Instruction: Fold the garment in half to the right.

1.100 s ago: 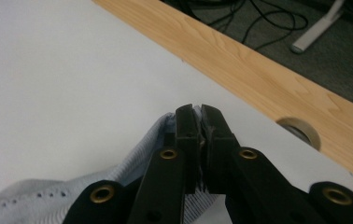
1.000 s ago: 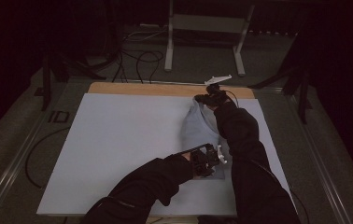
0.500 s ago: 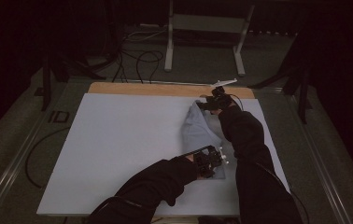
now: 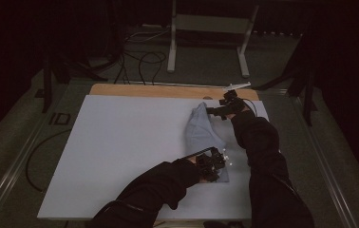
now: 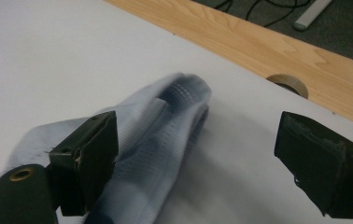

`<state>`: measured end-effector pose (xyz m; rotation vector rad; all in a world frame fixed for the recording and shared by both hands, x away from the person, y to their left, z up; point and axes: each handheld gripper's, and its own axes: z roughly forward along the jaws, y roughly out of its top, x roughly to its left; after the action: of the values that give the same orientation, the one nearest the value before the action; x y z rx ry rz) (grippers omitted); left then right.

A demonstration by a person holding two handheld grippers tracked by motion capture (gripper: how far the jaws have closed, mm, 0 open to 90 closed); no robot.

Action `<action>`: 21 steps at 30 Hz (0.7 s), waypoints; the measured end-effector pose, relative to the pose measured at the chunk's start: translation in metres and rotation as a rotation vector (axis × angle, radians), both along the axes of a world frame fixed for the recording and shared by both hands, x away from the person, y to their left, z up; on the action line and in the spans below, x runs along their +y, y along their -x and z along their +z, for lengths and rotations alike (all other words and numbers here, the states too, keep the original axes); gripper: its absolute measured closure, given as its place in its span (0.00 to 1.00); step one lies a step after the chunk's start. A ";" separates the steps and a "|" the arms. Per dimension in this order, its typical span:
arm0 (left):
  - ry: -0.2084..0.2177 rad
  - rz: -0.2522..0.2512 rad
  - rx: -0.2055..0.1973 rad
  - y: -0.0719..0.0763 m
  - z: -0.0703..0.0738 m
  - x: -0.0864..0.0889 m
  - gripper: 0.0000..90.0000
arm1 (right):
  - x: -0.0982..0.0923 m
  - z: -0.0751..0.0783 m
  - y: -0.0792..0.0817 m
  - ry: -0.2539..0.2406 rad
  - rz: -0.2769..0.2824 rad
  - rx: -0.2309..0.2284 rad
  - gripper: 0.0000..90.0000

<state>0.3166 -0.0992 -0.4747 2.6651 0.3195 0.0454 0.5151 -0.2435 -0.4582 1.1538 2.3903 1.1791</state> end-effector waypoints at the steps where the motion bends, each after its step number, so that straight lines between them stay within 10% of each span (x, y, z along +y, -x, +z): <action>1: 0.009 0.005 -0.002 0.000 0.002 0.000 0.94 | 0.001 0.001 0.002 0.002 -0.003 -0.010 0.15; 9: 0.064 0.031 -0.018 -0.001 0.011 -0.006 0.95 | 0.004 0.009 0.010 -0.022 0.010 -0.026 0.15; 21: 0.024 0.003 0.049 0.000 -0.010 -0.018 0.85 | 0.006 0.010 0.018 -0.055 0.049 -0.052 0.11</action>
<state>0.3169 -0.1176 -0.4845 2.6456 0.3372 -0.0228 0.4975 -0.2373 -0.4477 1.0726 2.3747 1.2823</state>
